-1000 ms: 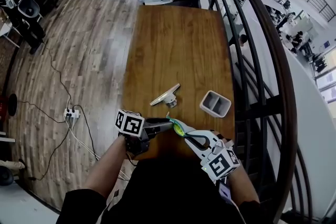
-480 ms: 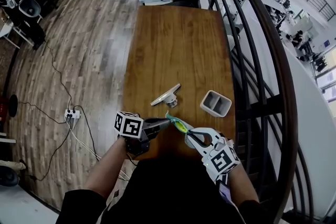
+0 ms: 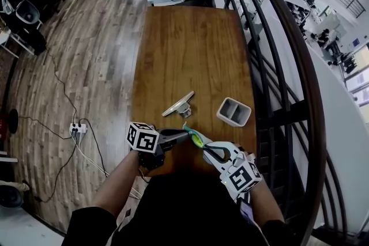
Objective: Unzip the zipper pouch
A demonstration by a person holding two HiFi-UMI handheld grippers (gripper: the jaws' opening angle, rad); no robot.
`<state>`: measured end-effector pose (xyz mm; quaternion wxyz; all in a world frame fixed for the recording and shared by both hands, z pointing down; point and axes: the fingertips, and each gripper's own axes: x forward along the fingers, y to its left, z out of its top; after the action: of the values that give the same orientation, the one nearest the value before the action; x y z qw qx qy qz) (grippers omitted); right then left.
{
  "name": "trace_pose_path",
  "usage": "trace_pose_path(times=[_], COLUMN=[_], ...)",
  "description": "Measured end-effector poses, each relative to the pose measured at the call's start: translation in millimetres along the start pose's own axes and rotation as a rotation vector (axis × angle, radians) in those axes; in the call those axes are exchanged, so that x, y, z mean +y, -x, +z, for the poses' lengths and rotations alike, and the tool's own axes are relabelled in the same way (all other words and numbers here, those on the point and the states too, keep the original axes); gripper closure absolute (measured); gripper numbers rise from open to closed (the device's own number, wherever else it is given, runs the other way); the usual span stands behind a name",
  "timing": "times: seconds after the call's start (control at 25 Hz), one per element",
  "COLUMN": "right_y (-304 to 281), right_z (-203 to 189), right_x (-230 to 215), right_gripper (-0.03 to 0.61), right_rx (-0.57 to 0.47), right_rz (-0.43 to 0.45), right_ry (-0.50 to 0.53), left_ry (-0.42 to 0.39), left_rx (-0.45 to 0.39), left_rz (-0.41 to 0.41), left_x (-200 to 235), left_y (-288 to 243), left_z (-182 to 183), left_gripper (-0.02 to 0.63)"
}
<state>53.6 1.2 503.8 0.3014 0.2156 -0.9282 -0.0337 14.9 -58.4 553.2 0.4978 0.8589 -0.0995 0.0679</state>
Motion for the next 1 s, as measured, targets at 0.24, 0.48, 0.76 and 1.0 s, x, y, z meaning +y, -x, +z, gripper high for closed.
trace_pose_path(times=[0.24, 0.48, 0.76, 1.0], right_y=[0, -1, -1, -6], right_z=[0, -1, -1, -1], right_x=[1, 1, -1, 2], right_gripper=[0.558, 0.558, 0.558, 0.558], right_rx=[0.004, 0.003, 0.006, 0.015], right_rz=[0.004, 0.002, -0.001, 0.000], right_ry=[0.007, 0.004, 0.006, 0.009], left_ry=[-0.115, -0.108, -0.034, 0.047], left_rx=[0.104, 0.107, 0.139, 0.143], left_rz=[0.050, 0.048, -0.014, 0.041], left_x=[1, 4, 0, 8], left_y=[-12, -13, -6, -8], left_z=[-8, -9, -17, -18], left_gripper=[0.523, 0.506, 0.457, 0.443])
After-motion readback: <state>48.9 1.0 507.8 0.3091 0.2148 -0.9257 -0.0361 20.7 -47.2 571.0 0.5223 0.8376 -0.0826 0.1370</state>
